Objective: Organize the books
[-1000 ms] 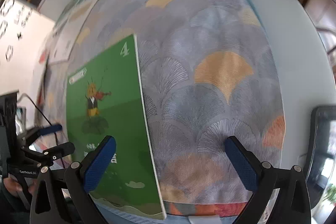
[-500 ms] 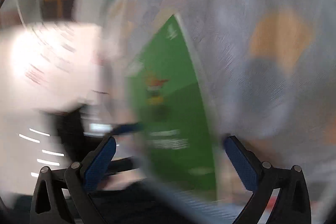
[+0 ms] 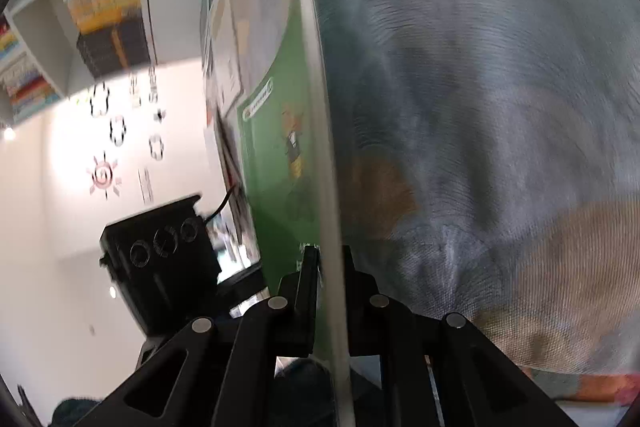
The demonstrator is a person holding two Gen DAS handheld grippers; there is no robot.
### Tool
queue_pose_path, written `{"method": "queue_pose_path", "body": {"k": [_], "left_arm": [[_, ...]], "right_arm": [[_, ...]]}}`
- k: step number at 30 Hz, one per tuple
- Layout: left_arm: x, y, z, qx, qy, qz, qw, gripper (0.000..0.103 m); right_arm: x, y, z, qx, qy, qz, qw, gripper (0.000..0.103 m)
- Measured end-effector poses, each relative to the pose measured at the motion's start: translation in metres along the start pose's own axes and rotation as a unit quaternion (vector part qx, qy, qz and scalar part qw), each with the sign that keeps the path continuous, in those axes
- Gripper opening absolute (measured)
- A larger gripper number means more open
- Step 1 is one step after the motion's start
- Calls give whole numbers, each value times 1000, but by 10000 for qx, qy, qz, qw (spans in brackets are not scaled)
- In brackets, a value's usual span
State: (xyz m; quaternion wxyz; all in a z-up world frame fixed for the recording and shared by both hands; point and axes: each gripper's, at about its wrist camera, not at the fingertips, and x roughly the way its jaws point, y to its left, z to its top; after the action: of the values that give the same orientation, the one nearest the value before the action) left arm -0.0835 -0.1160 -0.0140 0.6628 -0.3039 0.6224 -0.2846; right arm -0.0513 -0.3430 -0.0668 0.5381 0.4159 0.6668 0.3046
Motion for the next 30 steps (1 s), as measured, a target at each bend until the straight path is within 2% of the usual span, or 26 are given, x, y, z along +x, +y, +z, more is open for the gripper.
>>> {"method": "queue_pose_path", "body": {"k": [1,2,4,6,9,14,19,22,26,30], "left_arm": [[-6,5,2,-137,-149,84,9998,35],[-13,9,3,-266,-321,10,9991,30],[-27,5,6,-292,-598,86,9977,30],[-38,-15,11,103,-777,605,9951,30],[-50,-34,18,450,-927,1058,9890,30],[-92,-38,23,677,-1195,1357,9812,30],[-139,-23,12,871,-1516,1576,9719,30],[-179,-3,10,842,-1796,1563,9676,30],[-232,34,8,597,-2170,1432,9638,30],[-284,85,4,268,-2408,1582,9572,30]], "right_arm": [[-2,2,-3,-6,-126,66,9999,9],[-6,5,-6,-15,-277,170,9995,9],[-14,13,-12,-1,-485,364,9982,6],[-16,27,-17,-118,-625,381,9972,6],[-14,54,-22,-476,-765,139,9958,8],[-17,78,-22,-651,-841,330,9938,9],[-7,112,-19,-1101,-748,258,9908,10],[14,145,-23,-1674,-665,-100,9836,12],[57,188,-20,-1915,-538,-129,9799,12],[119,225,-11,-1850,-311,27,9822,12]]}}
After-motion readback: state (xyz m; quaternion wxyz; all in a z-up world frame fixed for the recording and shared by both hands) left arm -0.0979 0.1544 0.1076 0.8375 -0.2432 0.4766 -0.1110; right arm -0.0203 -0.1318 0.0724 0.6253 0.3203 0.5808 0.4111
